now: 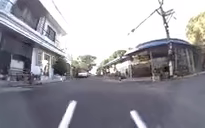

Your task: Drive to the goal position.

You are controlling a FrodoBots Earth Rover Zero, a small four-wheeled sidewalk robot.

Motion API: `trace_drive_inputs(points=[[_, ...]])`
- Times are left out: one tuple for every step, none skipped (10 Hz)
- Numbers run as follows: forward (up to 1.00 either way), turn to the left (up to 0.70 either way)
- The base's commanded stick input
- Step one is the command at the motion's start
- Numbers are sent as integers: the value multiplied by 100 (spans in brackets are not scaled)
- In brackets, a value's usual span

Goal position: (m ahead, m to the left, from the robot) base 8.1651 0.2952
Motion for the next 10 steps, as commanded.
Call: trace_drive_inputs(points=[[85, 0], [85, 0], [85, -9], [85, -25], [85, -34], [85, -34], [85, -34], [85, -32], [85, 0], [85, 0]])
